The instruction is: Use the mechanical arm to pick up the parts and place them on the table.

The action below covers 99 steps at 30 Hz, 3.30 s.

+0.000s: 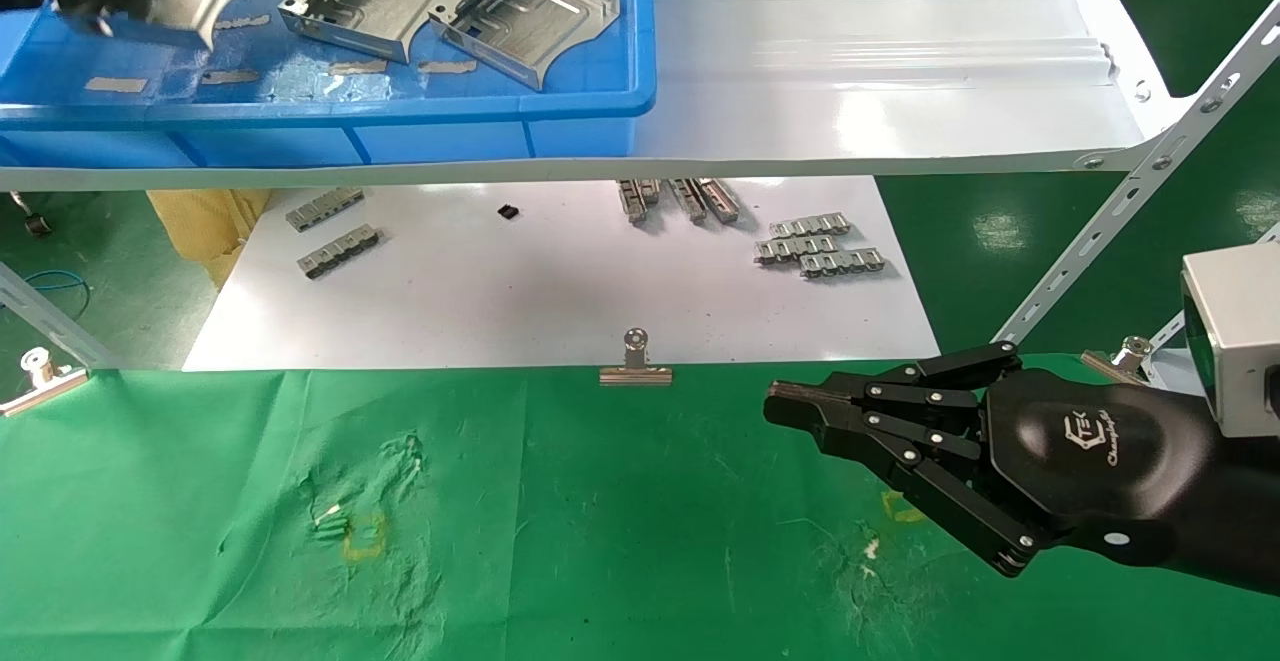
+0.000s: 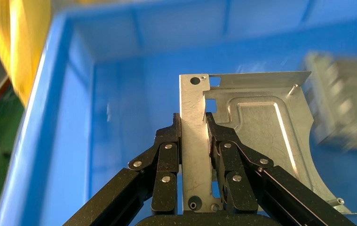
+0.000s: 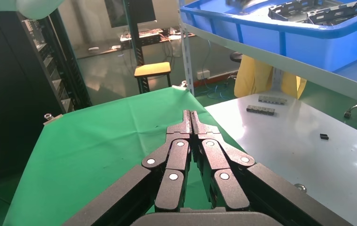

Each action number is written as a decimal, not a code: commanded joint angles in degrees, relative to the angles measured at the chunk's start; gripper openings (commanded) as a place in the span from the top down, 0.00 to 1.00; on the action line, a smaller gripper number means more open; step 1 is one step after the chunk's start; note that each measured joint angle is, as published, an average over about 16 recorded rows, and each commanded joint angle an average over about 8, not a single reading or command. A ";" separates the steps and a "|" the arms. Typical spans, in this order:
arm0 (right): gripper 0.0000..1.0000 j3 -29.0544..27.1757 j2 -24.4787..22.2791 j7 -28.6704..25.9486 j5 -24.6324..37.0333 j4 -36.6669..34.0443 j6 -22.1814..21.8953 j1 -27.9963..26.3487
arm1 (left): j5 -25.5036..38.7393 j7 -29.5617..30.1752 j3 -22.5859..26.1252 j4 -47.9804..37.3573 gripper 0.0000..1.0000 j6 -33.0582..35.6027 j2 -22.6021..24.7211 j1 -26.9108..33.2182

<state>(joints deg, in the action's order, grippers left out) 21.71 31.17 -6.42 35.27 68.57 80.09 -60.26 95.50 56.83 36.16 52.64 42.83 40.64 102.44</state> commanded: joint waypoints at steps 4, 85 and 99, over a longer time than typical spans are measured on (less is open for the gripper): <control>1.00 0.00 0.00 0.00 0.00 0.00 0.00 0.00 | -4.92 -2.12 -2.38 4.43 1.00 -0.36 -1.63 -1.28; 1.00 0.00 0.00 0.00 0.00 0.00 0.00 0.00 | -17.92 -74.34 2.23 6.90 0.00 28.01 -5.16 -26.49; 0.85 0.00 0.00 0.00 0.00 0.00 0.00 0.00 | -25.82 -70.16 0.17 8.13 0.00 37.02 -7.35 -23.09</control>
<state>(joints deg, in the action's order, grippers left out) 21.71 31.17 -6.42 35.27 68.57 80.09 -60.26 70.45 -13.79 36.29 60.72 78.49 33.64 78.62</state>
